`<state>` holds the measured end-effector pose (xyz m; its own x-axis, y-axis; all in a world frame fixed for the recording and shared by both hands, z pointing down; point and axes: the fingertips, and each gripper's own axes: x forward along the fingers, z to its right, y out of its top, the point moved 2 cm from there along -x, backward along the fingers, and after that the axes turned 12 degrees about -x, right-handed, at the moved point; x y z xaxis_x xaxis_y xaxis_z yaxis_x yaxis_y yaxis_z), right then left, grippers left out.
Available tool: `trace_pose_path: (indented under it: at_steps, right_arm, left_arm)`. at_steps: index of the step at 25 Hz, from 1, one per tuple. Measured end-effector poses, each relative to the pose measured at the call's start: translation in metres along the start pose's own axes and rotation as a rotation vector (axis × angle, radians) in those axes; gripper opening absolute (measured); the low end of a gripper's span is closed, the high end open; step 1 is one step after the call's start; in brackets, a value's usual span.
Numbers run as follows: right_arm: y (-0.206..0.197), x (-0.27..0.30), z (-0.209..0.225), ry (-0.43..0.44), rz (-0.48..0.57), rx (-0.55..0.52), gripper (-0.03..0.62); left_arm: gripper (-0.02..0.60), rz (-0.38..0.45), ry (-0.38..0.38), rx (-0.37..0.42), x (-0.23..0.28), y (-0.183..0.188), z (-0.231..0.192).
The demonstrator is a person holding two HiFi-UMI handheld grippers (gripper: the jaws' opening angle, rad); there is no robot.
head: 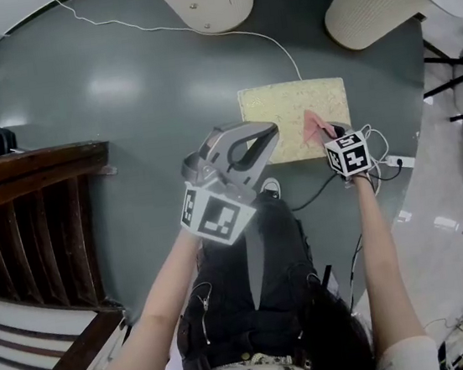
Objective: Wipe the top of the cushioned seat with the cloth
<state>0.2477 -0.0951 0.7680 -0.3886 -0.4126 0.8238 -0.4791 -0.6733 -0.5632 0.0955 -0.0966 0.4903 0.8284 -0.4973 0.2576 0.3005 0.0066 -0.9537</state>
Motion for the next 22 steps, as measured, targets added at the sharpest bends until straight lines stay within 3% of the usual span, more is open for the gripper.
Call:
trace_pose_path:
  at_steps: [11, 22]
  right_arm:
    - [0.035, 0.048, -0.138, 0.199, 0.021, -0.056, 0.012]
    - [0.025, 0.08, -0.172, 0.232, -0.059, -0.053, 0.012]
  left_arm:
    - [0.006, -0.003, 0.021, -0.023, -0.029, -0.006, -0.004]
    - [0.006, 0.001, 0.04, -0.036, -0.05, -0.019, -0.017]
